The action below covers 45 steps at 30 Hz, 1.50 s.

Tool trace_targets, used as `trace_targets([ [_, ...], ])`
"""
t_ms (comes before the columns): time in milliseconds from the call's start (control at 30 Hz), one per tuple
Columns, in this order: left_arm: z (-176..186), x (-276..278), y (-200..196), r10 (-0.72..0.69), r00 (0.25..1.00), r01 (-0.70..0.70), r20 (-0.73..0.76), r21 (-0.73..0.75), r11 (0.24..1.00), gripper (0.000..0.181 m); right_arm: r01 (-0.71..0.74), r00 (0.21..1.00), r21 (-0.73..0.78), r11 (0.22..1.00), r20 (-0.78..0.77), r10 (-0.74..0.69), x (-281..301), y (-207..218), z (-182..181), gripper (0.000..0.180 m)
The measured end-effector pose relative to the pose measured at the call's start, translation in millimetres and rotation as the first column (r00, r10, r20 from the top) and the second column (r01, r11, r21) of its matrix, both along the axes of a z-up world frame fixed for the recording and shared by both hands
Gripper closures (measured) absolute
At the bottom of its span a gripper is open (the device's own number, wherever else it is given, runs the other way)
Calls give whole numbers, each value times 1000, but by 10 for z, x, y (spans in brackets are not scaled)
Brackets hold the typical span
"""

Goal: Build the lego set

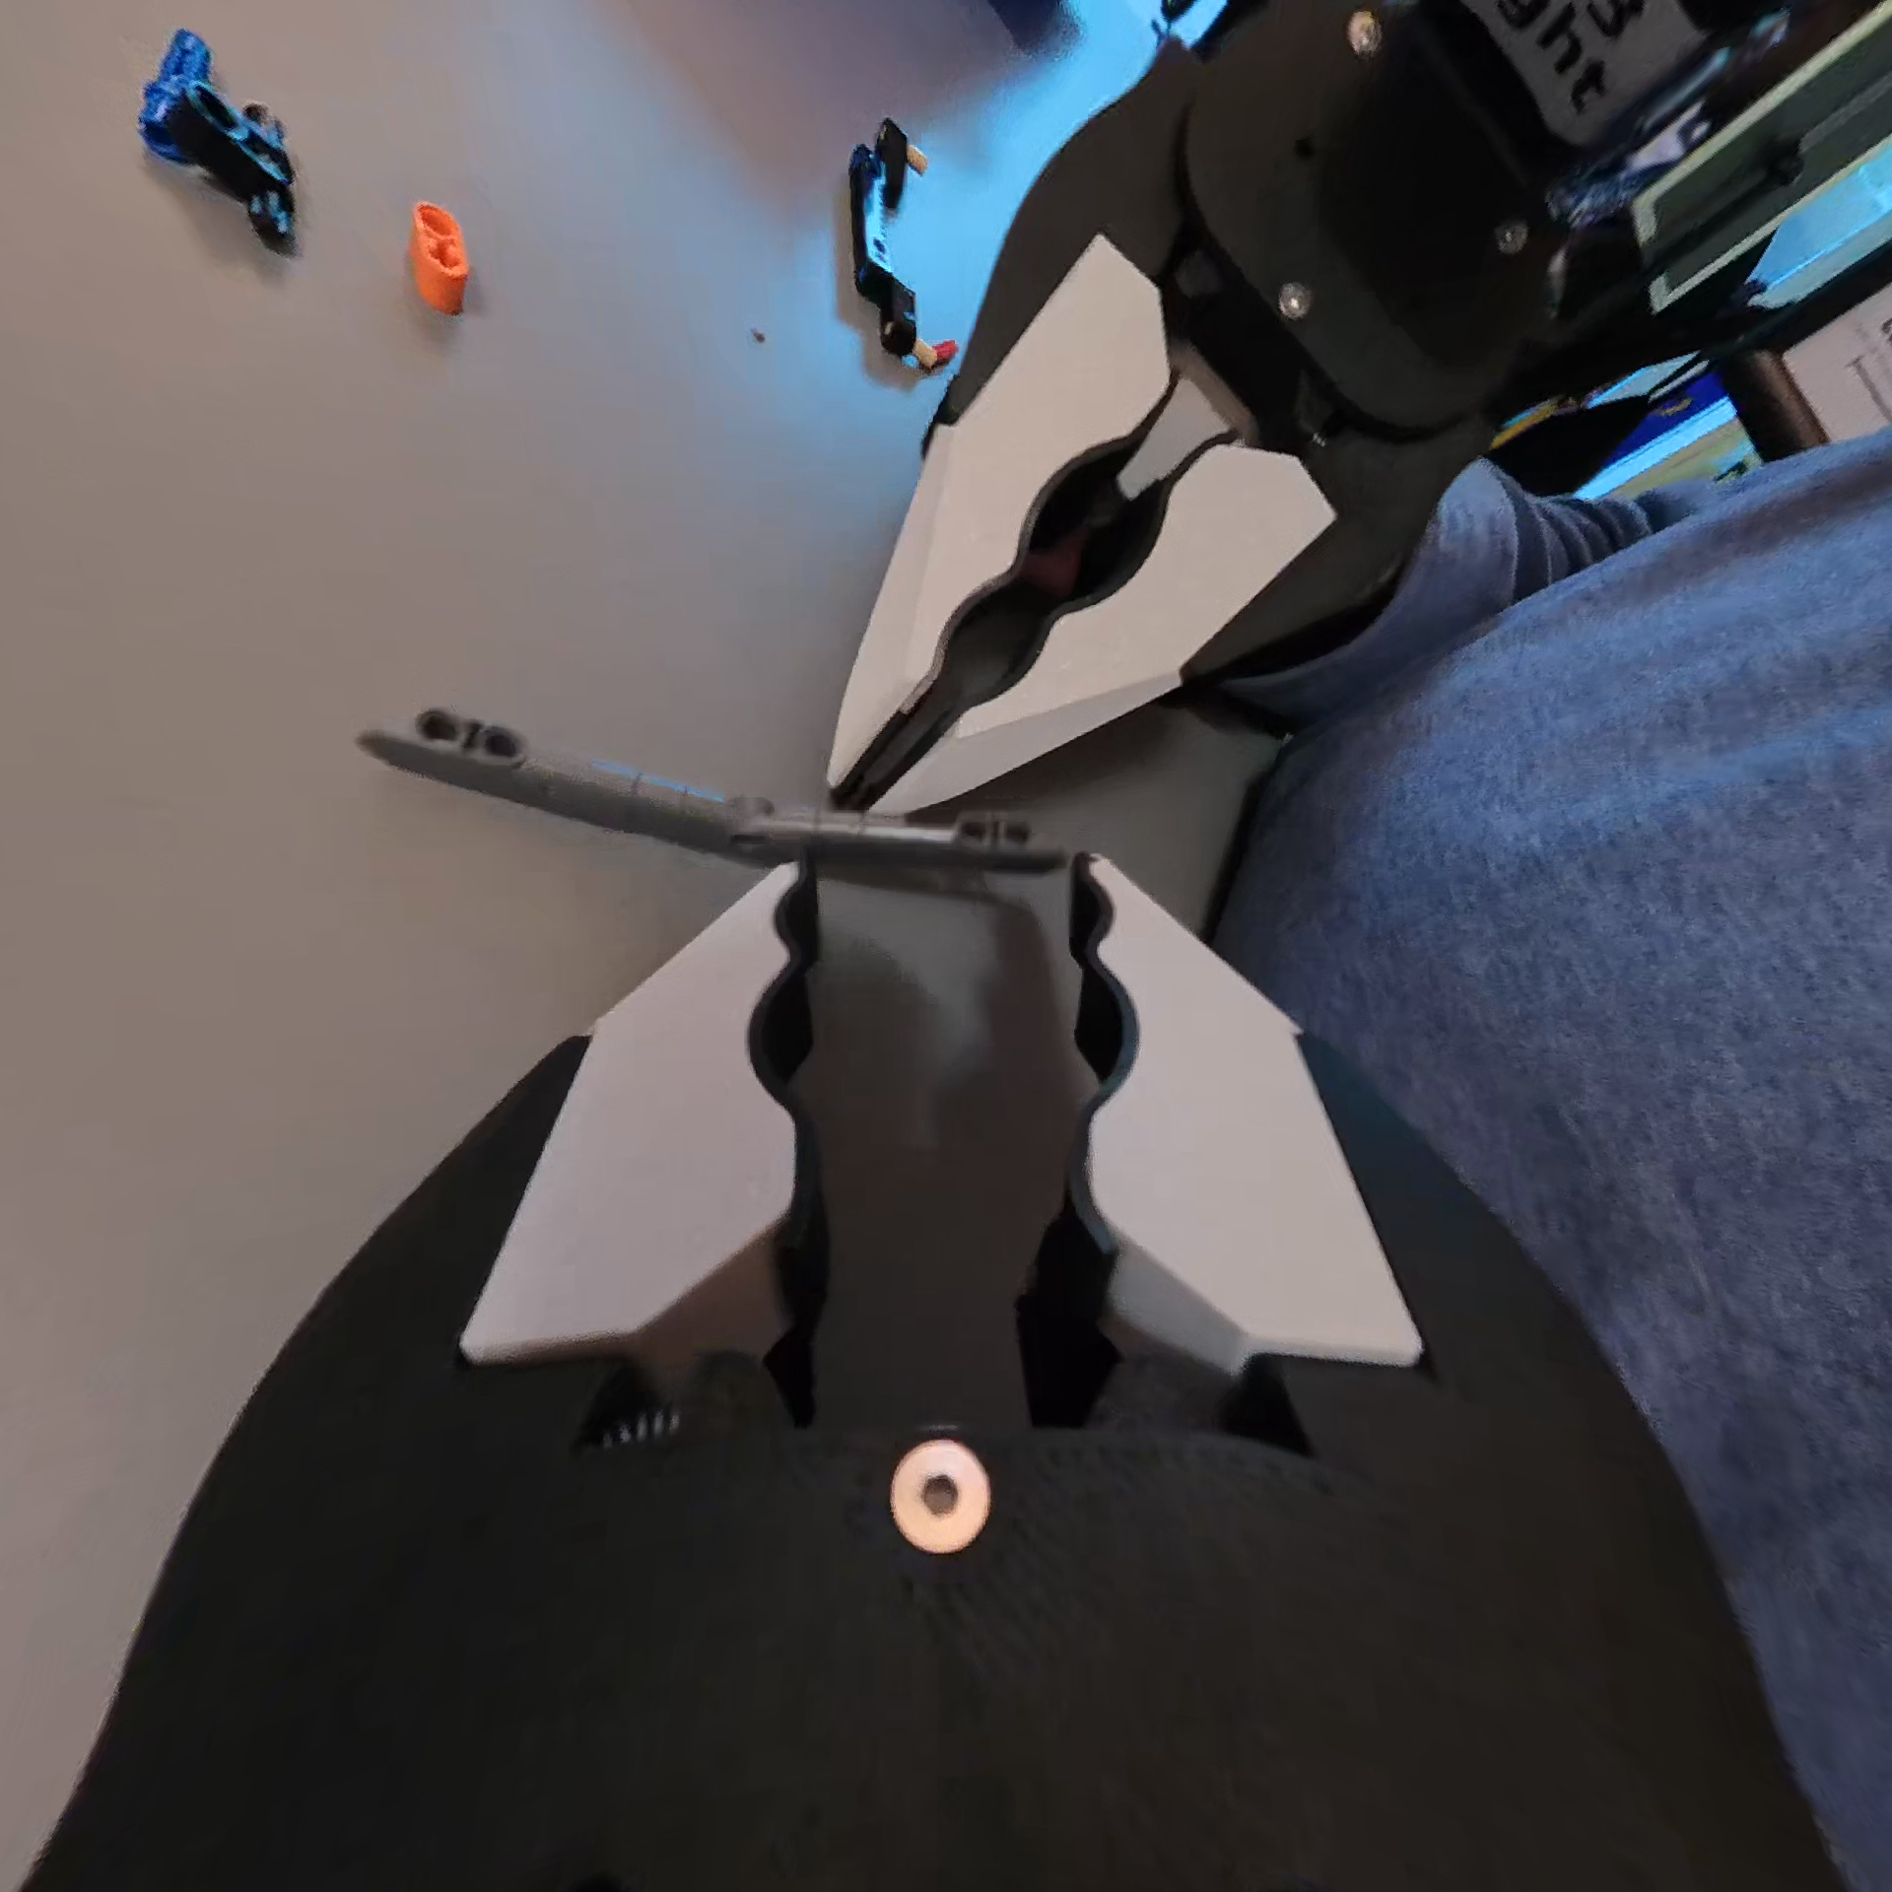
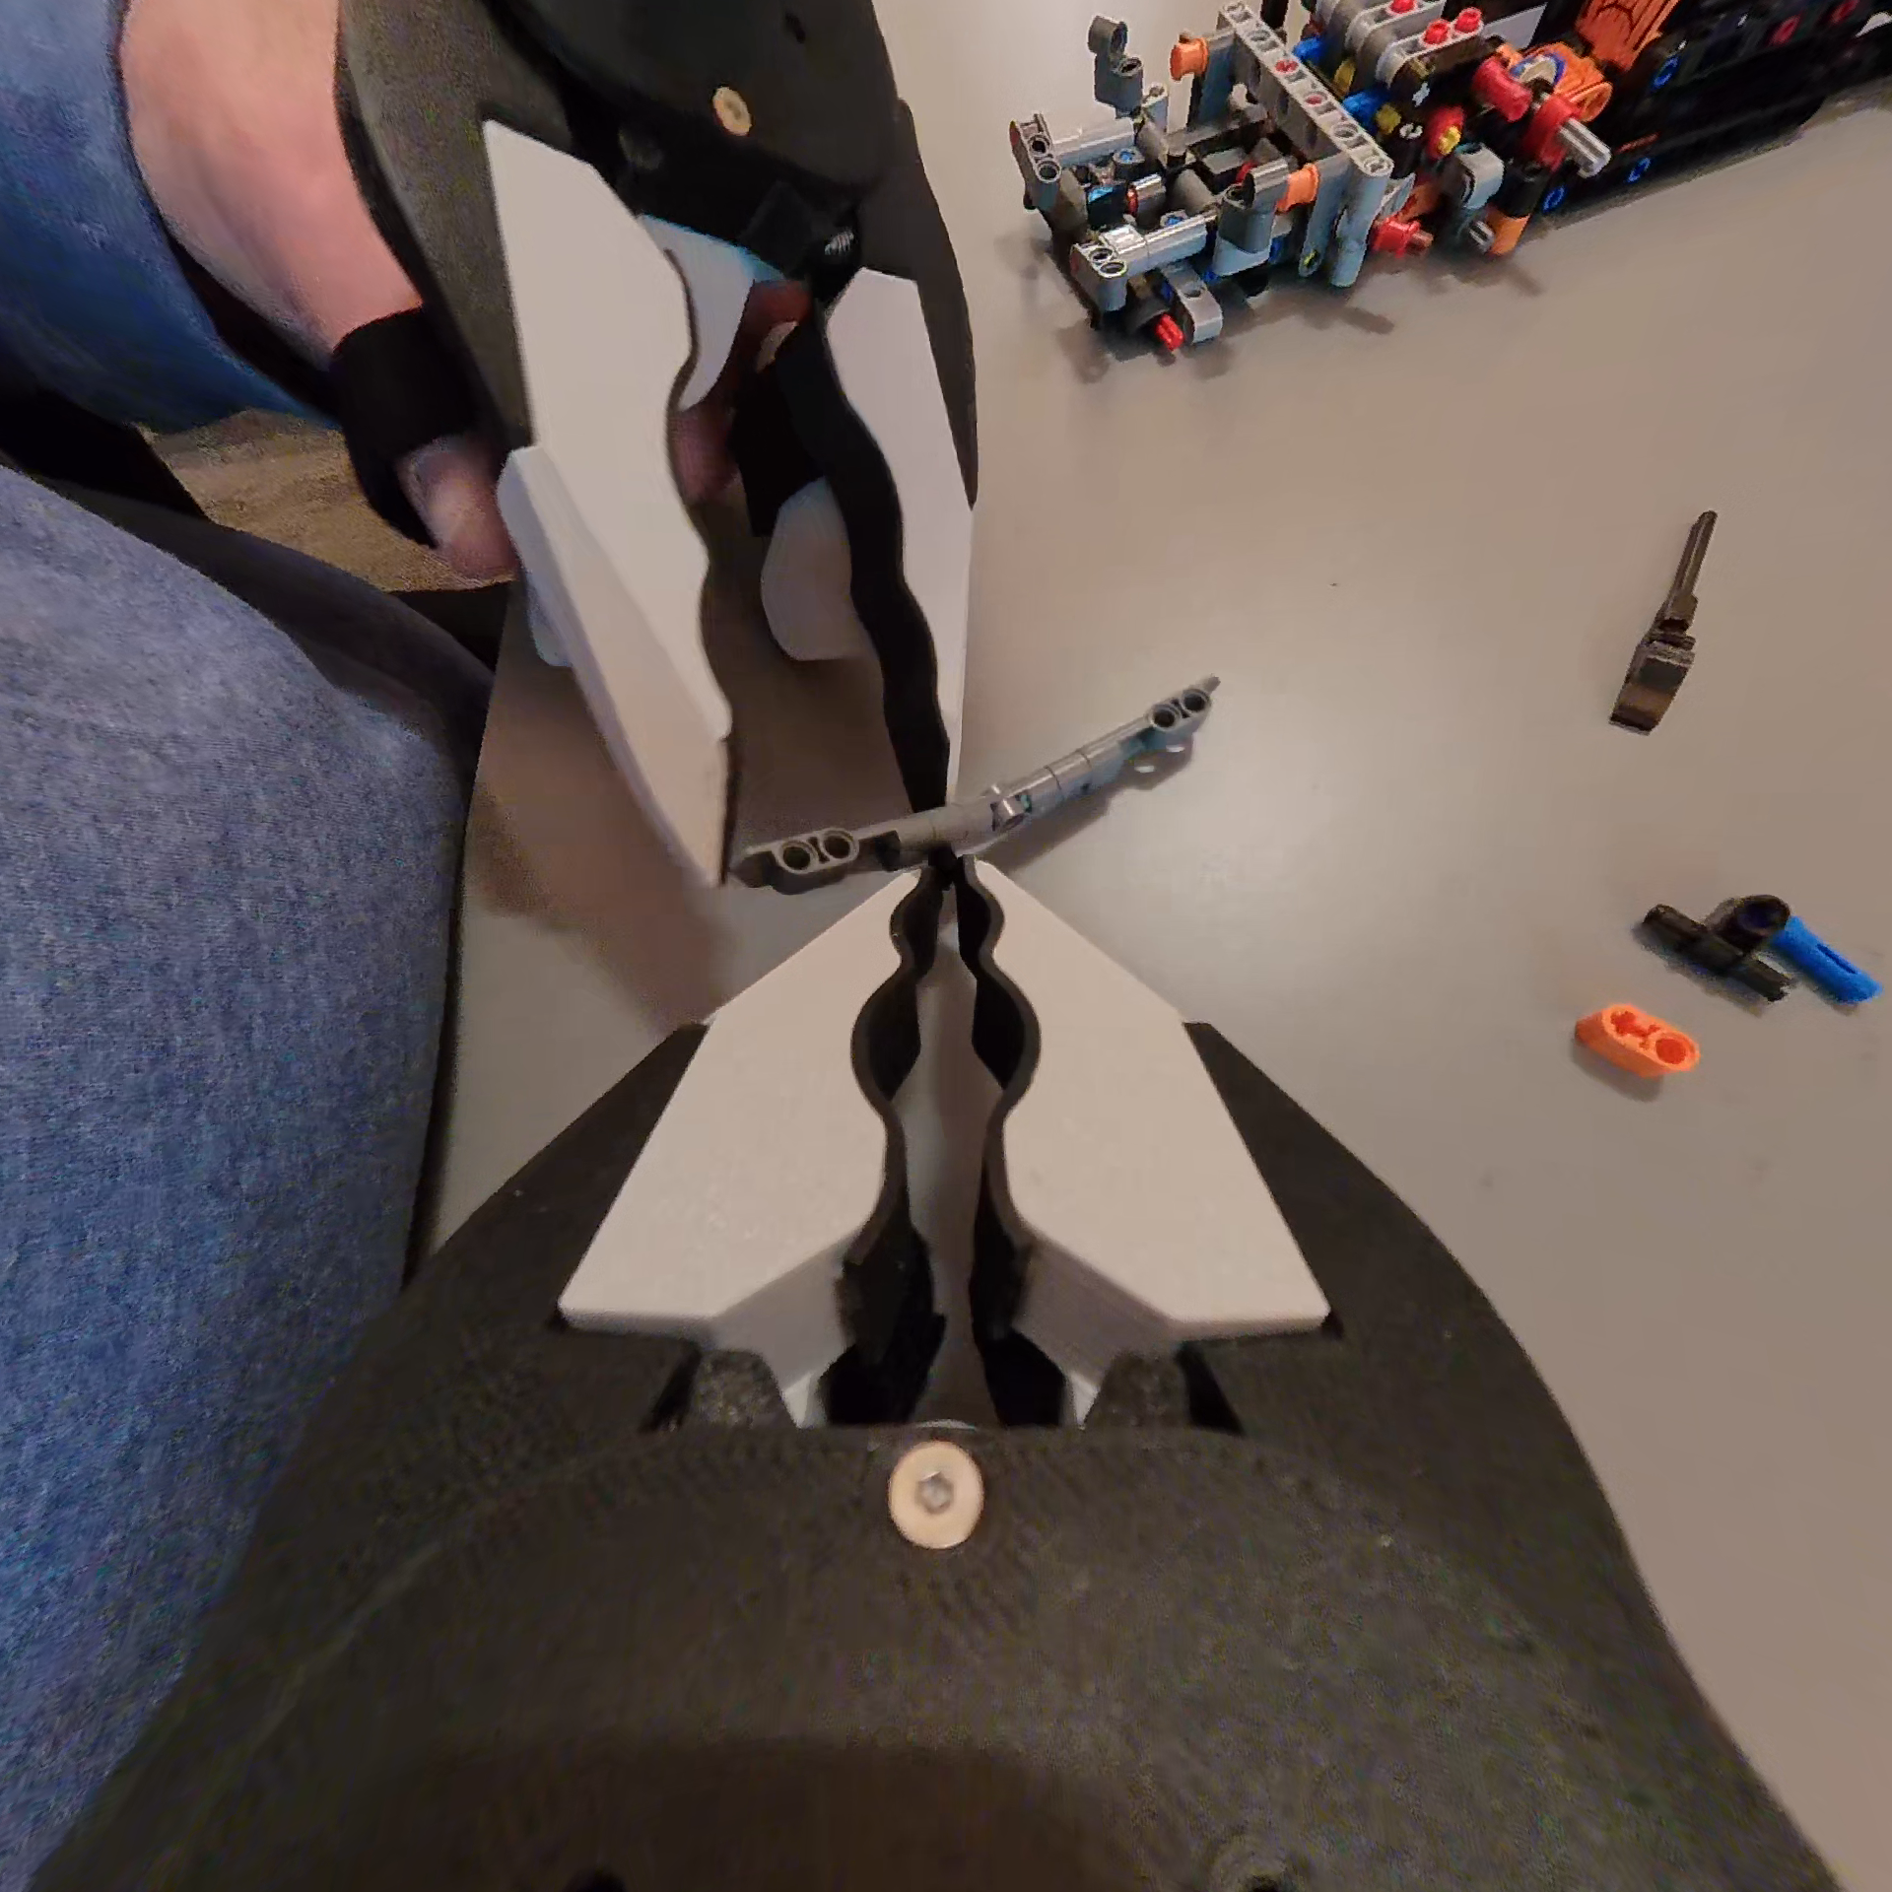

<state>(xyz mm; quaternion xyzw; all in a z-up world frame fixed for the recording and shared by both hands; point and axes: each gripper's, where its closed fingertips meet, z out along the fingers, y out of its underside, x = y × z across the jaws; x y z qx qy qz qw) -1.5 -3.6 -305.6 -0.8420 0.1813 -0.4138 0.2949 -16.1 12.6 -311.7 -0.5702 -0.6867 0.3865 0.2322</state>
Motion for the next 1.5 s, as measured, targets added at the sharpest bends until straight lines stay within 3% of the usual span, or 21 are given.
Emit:
trace_targets([
  [100,-15,50,-5,-7,998,9,-63,44,999,120,3,1000,2,1000,1,-3,-21,-7,-2,178],
  [200,-59,61,17,14,992,-6,-126,67,998,119,2,1000,1,1000,9,-2,-39,-21,-14,178],
  [267,-115,13,45,44,980,-26,-196,93,995,132,3,1000,3,1000,15,-3,-43,-21,-24,178],
  [467,-147,-87,82,93,970,-68,-225,116,991,159,6,1000,-5,1000,11,-5,-42,-27,-15,178],
  [633,-158,-154,88,111,953,-67,-283,161,985,173,-5,1000,-22,1000,8,5,-39,-50,-4,178],
  [933,-218,-82,61,-2,909,92,-417,196,976,176,13,998,-31,999,-65,-15,17,89,313,180],
  [1200,-237,-32,100,-12,896,124,-444,223,967,176,51,998,22,998,36,-52,28,193,-67,179],
  [1500,-230,-58,58,-8,908,112,-418,224,968,171,48,997,163,985,57,-58,34,193,-165,179],
])
